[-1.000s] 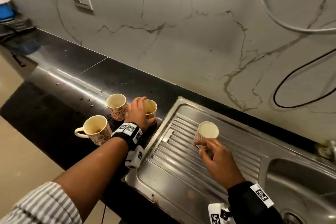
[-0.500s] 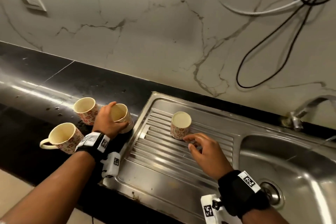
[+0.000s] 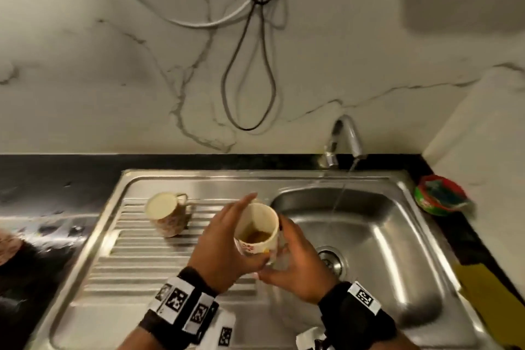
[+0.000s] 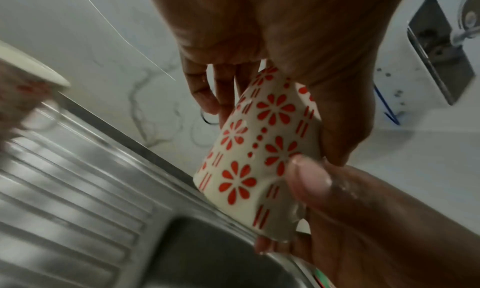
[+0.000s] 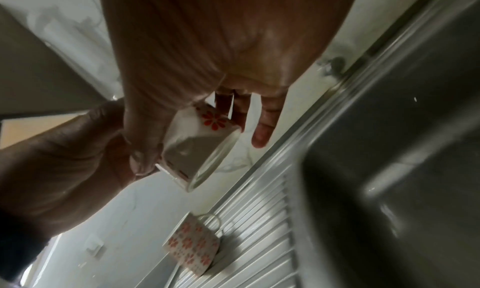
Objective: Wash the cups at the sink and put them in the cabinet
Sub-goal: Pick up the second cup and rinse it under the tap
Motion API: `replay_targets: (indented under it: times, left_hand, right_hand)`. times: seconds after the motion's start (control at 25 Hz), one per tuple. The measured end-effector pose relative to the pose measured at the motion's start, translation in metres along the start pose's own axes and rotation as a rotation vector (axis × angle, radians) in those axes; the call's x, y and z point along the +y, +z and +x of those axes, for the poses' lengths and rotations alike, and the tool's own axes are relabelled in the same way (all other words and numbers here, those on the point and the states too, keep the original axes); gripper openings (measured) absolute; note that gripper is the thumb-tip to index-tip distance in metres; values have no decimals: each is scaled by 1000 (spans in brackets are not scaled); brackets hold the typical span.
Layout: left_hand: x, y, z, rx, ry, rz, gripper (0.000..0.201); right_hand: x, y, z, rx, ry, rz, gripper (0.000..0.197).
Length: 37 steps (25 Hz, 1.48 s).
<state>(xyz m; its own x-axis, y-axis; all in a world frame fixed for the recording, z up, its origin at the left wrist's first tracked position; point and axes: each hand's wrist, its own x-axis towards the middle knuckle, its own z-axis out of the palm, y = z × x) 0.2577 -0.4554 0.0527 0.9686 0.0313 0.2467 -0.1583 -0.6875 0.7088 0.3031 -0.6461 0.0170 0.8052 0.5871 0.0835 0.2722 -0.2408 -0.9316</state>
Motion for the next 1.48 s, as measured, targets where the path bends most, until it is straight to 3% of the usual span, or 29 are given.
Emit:
replay_targets:
  times: [0.2,0.4,0.64,0.92,1.04,1.16,1.32,1.48]
  left_hand:
    - [61,117,40,-239,46,-118,125]
    - [88,184,54,-180,-19,-216,116]
    - [76,177,54,-127,-122,-161,114]
    - [17,160,58,11,-148,-131,65]
    - [4,161,62,41,-137,-164,58]
    - [-8,154,71,57,-148,-175,57]
    - [-20,161,86,42,-203,-190,65]
    - [-17,188,100,-40,-376,-309,39]
  right_hand:
    - [48,-101,-46,212,62,74,92]
    - [84,-160,-63,280,50,62,88]
    - [104,-172,-43,304,21,15,89]
    - [137,-173,46,298,203,-341,90]
    - [133,-164,75,269,233,-264,93]
    - [139,-166,69,156,202,-191,93]
    - [142,-182,68,250,219,-171,90]
    - [134,-173,73,155,247,6,94]
